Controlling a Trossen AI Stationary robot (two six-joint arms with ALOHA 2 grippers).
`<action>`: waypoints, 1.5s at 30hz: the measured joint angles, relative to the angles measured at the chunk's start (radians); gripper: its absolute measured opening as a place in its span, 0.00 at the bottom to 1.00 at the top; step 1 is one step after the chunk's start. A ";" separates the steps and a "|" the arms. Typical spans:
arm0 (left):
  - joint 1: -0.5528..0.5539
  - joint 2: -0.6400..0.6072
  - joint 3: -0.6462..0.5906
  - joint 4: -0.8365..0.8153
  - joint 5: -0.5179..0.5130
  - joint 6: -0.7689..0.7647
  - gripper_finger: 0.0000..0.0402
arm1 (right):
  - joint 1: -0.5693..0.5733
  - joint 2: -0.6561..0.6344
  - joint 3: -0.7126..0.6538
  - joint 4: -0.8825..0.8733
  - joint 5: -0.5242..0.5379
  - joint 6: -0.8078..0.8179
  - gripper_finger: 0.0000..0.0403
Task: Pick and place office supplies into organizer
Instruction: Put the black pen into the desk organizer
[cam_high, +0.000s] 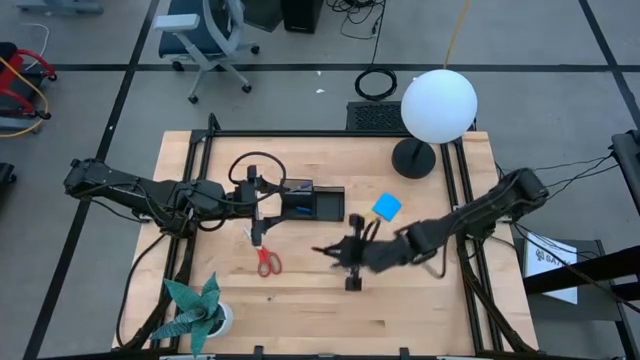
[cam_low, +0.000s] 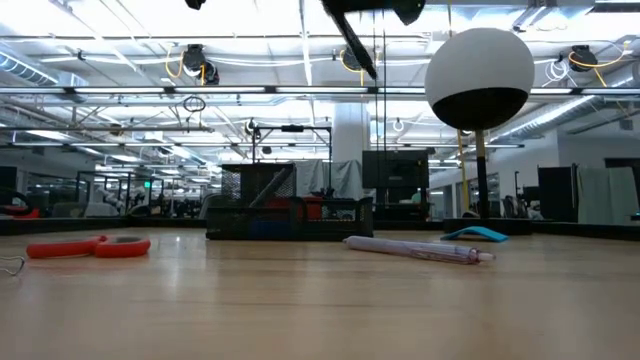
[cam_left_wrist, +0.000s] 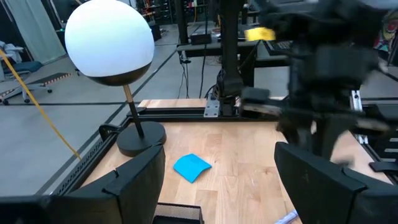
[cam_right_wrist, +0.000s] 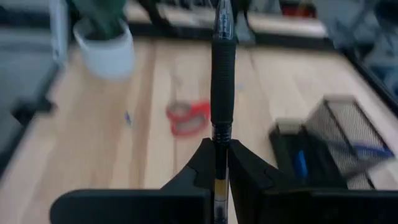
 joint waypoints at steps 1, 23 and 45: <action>0.000 0.000 0.000 0.000 0.000 0.000 0.77 | -0.014 -0.028 -0.041 0.070 -0.008 -0.022 0.04; 0.000 0.000 0.000 0.053 0.000 -0.010 0.77 | -0.257 -0.224 -0.310 0.575 -0.342 -0.188 0.03; 0.002 0.070 0.000 0.136 0.038 -0.019 0.77 | -0.344 -0.223 -0.310 0.549 -0.421 -0.231 0.03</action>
